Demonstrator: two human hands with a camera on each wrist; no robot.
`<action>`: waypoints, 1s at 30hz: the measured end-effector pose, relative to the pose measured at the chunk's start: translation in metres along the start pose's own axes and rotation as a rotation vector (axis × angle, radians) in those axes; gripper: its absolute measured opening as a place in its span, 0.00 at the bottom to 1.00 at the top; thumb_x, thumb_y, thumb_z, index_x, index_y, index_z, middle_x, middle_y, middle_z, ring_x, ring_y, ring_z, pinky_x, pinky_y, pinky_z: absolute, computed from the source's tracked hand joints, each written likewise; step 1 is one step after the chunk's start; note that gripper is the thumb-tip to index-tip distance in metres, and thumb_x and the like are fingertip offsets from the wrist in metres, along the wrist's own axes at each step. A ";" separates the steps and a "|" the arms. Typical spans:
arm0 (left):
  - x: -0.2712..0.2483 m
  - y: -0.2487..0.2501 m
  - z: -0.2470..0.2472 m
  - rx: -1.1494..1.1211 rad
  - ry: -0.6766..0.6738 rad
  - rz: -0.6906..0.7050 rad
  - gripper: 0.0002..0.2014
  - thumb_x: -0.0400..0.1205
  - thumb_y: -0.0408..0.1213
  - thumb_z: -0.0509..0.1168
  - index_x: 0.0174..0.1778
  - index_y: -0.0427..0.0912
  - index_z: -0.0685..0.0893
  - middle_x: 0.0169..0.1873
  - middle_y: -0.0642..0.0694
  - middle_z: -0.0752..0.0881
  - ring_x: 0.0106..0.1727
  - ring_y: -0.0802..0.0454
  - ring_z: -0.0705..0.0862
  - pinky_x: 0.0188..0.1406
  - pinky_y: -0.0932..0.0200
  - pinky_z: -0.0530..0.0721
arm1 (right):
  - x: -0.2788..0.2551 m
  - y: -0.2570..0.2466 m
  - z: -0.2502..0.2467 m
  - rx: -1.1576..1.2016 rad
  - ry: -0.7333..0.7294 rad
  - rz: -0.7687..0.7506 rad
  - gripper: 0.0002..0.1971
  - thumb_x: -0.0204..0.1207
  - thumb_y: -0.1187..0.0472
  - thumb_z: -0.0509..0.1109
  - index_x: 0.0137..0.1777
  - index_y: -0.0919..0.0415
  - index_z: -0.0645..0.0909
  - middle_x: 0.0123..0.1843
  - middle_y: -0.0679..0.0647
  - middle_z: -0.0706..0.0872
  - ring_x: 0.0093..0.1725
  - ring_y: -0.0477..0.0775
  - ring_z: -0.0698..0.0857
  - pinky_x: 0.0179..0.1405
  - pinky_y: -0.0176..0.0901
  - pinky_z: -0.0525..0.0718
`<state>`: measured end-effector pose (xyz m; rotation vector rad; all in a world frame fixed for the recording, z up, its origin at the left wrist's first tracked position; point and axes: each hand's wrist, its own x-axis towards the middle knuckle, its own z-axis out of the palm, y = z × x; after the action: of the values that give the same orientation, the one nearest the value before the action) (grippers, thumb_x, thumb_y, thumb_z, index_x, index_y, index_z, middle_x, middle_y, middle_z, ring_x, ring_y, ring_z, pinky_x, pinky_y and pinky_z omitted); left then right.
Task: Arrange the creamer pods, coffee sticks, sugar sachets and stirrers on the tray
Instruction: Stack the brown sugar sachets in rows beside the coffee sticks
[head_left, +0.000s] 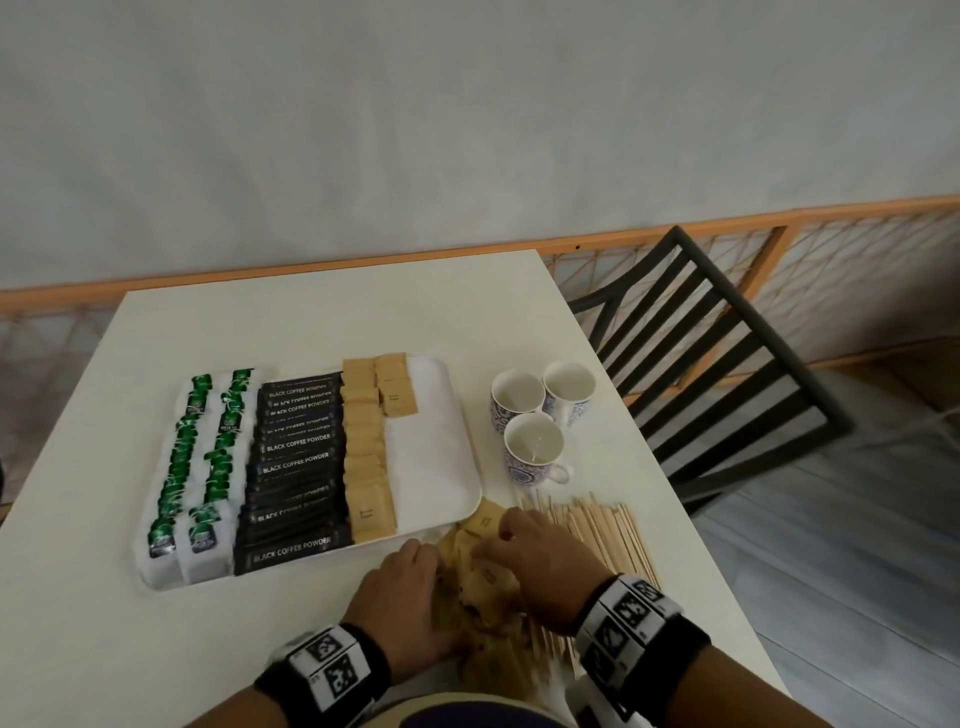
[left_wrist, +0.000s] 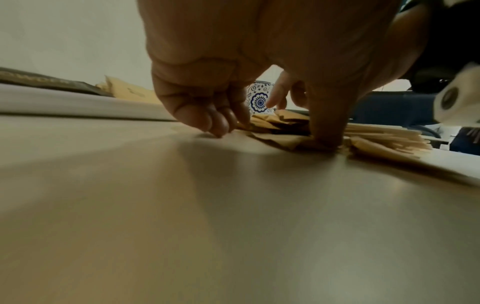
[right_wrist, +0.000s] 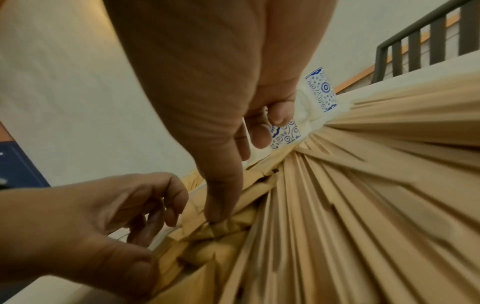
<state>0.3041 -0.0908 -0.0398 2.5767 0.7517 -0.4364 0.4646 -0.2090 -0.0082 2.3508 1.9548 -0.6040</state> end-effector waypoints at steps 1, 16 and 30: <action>0.001 0.000 0.001 -0.001 0.002 -0.016 0.33 0.64 0.73 0.64 0.56 0.55 0.70 0.54 0.53 0.71 0.56 0.51 0.75 0.53 0.52 0.77 | 0.004 0.000 0.000 -0.017 -0.003 -0.007 0.24 0.75 0.57 0.69 0.71 0.45 0.72 0.65 0.56 0.71 0.63 0.59 0.72 0.59 0.53 0.78; 0.001 -0.008 -0.007 -0.052 -0.048 -0.167 0.25 0.56 0.64 0.75 0.39 0.58 0.71 0.47 0.54 0.72 0.50 0.52 0.74 0.45 0.57 0.75 | 0.023 0.000 -0.004 -0.166 0.003 -0.129 0.13 0.75 0.62 0.65 0.58 0.54 0.82 0.54 0.54 0.83 0.56 0.60 0.75 0.52 0.51 0.73; -0.026 -0.032 -0.051 -0.788 0.109 -0.060 0.17 0.80 0.33 0.69 0.60 0.57 0.77 0.57 0.60 0.81 0.27 0.49 0.87 0.28 0.58 0.84 | 0.026 0.010 -0.043 0.951 -0.134 0.019 0.27 0.64 0.65 0.82 0.58 0.49 0.74 0.44 0.56 0.90 0.39 0.56 0.87 0.40 0.51 0.86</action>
<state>0.2744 -0.0536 0.0049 1.8479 0.8301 0.0051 0.4897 -0.1754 0.0216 2.6071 1.7944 -1.9796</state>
